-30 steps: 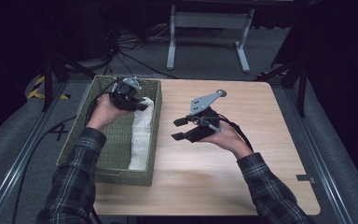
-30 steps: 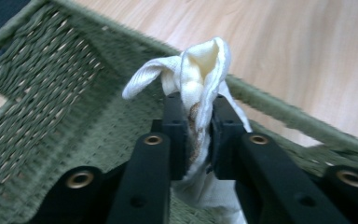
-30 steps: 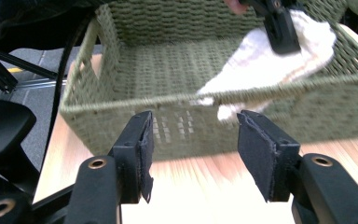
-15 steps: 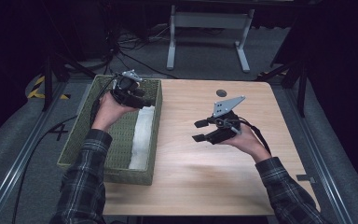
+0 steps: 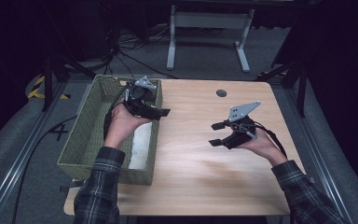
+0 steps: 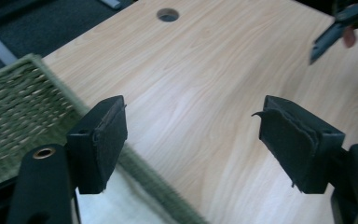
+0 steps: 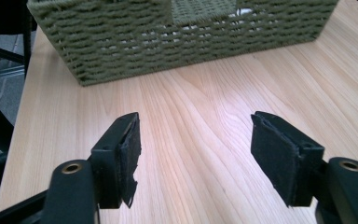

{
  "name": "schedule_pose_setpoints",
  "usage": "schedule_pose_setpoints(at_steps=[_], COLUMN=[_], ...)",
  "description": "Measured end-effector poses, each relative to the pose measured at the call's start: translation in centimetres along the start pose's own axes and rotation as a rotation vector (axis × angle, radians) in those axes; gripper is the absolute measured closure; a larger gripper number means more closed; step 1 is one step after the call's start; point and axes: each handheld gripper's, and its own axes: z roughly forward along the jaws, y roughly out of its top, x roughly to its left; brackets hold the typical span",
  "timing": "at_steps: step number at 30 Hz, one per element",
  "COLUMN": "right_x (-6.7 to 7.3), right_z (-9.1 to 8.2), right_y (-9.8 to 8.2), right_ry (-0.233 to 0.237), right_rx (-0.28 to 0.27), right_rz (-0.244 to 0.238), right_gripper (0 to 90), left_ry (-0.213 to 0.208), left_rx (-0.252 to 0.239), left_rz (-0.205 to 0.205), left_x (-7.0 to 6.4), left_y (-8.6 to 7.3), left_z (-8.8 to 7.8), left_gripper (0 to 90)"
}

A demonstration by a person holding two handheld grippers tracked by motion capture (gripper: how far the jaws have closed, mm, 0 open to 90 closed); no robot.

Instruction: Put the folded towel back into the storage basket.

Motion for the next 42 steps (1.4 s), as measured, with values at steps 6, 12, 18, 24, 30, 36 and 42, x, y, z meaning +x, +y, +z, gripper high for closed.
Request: schedule_pose_setpoints(at_steps=[6,12,18,24,30,36,42], right_x=[-0.3,-0.3,-0.5,-0.6,-0.4,0.0,0.5], right_z=[-1.0,-2.0,-2.9,-3.6,-4.0,-4.2,-4.0], right_y=[-1.3,-2.8,-4.8,-6.9,-8.6,-10.5,-12.3], right_ry=[-0.051,-0.087,-0.142,-0.173,-0.195,-0.227,-0.257], right_rx=[0.014,0.012,0.002,-0.006,-0.013,-0.019,0.006], right_rz=[0.013,0.034,0.062,0.093,0.117,0.143,0.159], right_gripper=[30.4,29.7,28.2,26.9,26.2,25.3,24.8], left_ry=[-0.002,-0.012,-0.028,-0.043,-0.068,-0.082,-0.090], left_rx=[0.006,0.009,-0.006,0.009,0.018,0.030,0.038], left_rz=[0.010,0.018,0.011,0.023,0.026,0.027,0.032], left_x=[-2.5,-4.2,-6.7,-8.7,-10.2,-11.3,-11.9], left_y=[-0.1,-0.3,-0.6,-1.2,-2.2,-3.9,-5.9], left_z=[0.7,1.8,3.7,5.9,8.2,10.2,11.4], left_gripper=[20.4,19.7,17.9,17.6,17.4,16.7,16.6])
